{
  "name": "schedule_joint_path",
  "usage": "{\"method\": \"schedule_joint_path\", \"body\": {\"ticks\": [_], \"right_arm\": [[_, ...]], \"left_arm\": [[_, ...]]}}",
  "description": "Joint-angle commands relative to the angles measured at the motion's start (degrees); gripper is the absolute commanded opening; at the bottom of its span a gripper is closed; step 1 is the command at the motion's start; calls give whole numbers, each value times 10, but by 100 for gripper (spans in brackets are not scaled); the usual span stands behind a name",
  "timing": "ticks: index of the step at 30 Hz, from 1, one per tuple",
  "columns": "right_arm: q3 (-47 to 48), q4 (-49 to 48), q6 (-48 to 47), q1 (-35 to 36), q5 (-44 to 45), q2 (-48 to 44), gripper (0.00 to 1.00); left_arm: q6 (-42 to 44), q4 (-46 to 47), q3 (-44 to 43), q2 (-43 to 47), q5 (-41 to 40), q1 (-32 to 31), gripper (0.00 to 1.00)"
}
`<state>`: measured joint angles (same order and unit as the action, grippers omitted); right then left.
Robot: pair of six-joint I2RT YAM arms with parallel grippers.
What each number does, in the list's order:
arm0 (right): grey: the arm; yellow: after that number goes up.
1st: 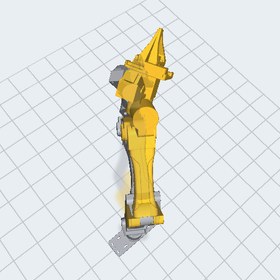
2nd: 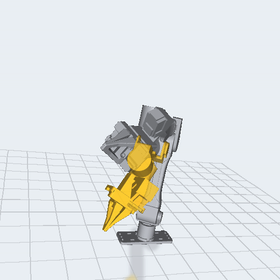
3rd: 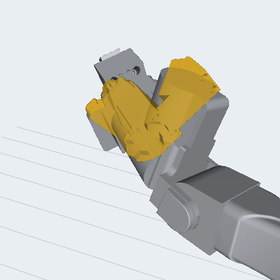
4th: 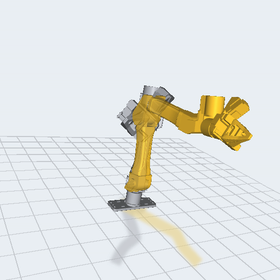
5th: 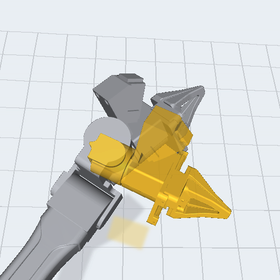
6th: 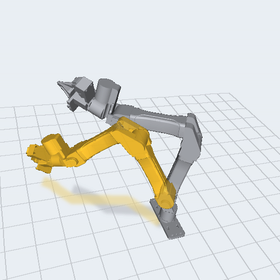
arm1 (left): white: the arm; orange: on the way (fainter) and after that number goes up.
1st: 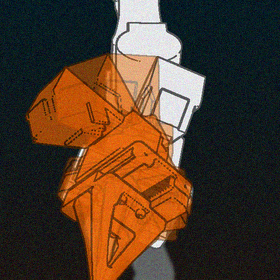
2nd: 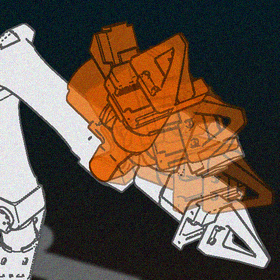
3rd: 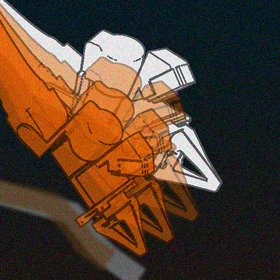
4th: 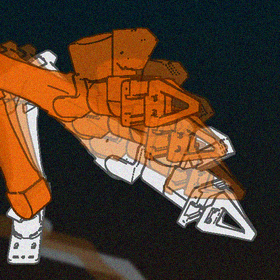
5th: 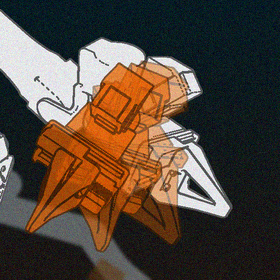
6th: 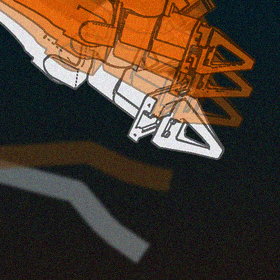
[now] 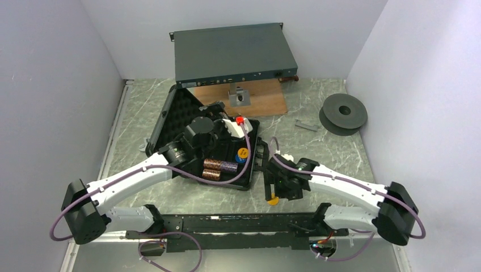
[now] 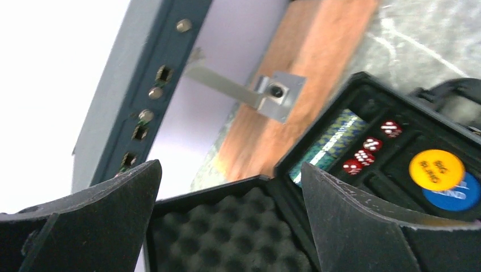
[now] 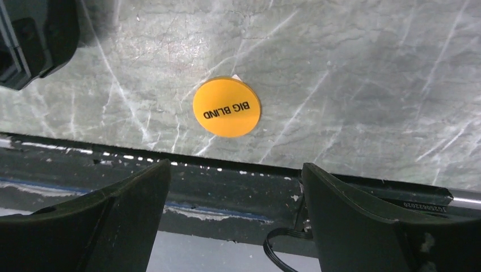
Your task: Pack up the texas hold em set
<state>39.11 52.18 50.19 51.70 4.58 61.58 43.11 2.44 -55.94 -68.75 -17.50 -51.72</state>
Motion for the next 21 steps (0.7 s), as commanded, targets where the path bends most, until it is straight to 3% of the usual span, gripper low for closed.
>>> {"method": "schedule_joint_path", "body": {"ticks": [1,9,21], "right_arm": [[1,-51,29,19,28,48,87],[-14,-88,26,27,44,102,79],[-18,-119,18,27,57,133,72]], "left_arm": [[-45,69,-16,8,-99,26,100],[-156,69,-11,64,-54,110,100],[-168,87,1,75,-56,142,100]]}}
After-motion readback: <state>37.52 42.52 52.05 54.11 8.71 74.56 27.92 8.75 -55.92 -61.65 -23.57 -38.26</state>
